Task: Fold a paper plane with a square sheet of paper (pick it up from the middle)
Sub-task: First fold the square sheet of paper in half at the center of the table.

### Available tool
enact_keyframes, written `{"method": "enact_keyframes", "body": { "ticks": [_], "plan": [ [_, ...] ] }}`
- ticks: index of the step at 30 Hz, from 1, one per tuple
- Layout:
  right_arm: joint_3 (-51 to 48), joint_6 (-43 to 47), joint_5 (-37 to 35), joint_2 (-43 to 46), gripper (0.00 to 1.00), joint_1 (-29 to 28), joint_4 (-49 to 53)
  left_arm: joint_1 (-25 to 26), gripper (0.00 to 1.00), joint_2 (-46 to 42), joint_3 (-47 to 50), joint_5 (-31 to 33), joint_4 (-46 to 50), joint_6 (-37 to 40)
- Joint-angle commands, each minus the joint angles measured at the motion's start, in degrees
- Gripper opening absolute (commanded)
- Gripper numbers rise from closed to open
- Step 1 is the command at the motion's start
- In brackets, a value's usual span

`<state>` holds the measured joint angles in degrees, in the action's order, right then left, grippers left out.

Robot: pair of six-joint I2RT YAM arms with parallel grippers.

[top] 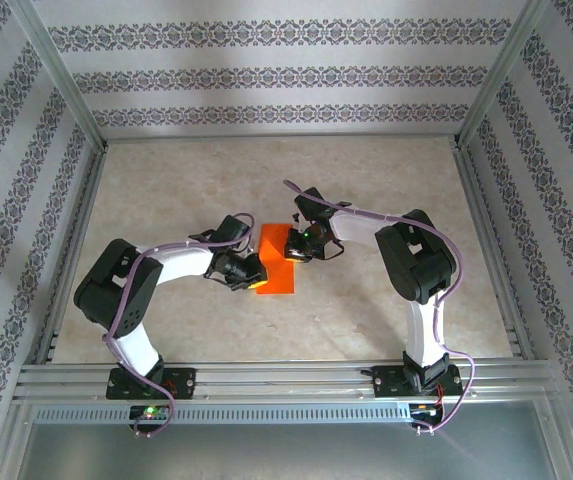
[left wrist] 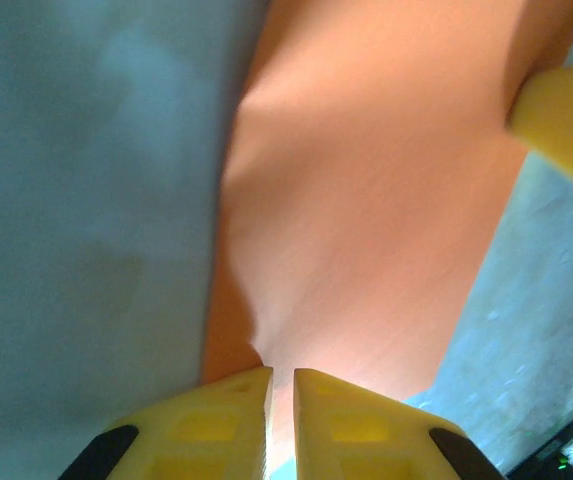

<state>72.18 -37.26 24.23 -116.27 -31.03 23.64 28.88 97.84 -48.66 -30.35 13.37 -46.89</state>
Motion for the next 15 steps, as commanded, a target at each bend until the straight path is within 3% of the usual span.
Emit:
{"method": "enact_keyframes", "body": {
  "ticks": [1, 7, 13, 15],
  "plan": [
    [-4.94, 0.60, -12.62, -8.40, 0.11, -0.54, 9.85, -0.04, 0.14, -2.77, 2.57, 3.02, 11.24, 5.13],
    [-5.10, 0.60, -12.89, -8.69, 0.11, -0.53, 9.58, -0.06, 0.14, -7.71, 0.94, 3.31, 15.12, 7.37],
    [-5.11, 0.43, -12.54, -8.71, 0.11, -0.61, 9.50, 0.30, 0.14, -8.78, 0.06, -2.67, -5.71, -4.31],
    [-5.12, 0.43, -12.69, -8.70, 0.11, -0.61, 9.47, 0.30, 0.14, -7.15, -0.57, -1.05, -4.89, -4.21]
  ]
}}
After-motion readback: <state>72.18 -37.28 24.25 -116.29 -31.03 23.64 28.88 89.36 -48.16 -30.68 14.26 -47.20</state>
